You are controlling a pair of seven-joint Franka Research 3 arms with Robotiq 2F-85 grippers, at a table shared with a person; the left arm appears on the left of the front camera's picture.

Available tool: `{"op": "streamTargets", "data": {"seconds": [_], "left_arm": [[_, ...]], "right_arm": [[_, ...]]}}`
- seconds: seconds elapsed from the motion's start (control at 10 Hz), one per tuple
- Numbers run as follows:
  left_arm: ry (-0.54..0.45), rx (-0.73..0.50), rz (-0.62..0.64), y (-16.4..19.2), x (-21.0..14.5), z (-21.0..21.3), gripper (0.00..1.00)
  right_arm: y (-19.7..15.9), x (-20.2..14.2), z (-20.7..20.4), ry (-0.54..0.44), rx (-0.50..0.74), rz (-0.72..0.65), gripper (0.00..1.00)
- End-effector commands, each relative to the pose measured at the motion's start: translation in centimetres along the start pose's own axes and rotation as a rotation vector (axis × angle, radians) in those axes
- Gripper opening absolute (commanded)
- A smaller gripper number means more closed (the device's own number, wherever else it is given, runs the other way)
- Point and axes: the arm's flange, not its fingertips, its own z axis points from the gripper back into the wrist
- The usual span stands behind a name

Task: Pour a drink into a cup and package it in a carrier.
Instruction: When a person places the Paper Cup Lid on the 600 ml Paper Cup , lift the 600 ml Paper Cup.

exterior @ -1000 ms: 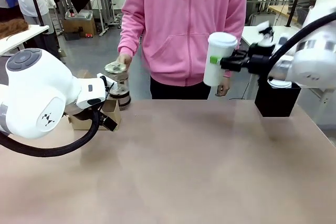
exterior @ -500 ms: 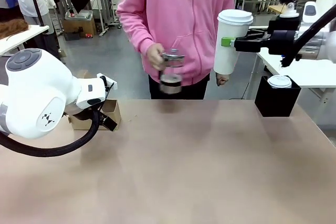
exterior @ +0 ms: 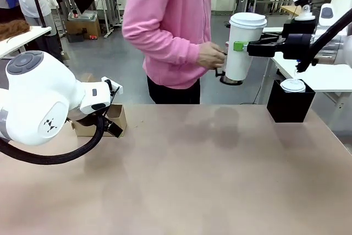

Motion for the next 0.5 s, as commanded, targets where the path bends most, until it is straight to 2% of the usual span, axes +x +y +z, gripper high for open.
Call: {"op": "streamTargets", "data": {"seconds": [0.0, 0.4], "left_arm": [[-0.001, -0.002, 0.001, 0.02, -0.04, 0.02, 1.00], [-0.001, -0.002, 0.001, 0.02, -0.04, 0.02, 1.00]], "right_arm": [[0.12, 0.40, -0.15, -0.006, 0.004, 0.005, 0.80], [0.12, 0.40, -0.15, -0.006, 0.004, 0.005, 0.80]]}}
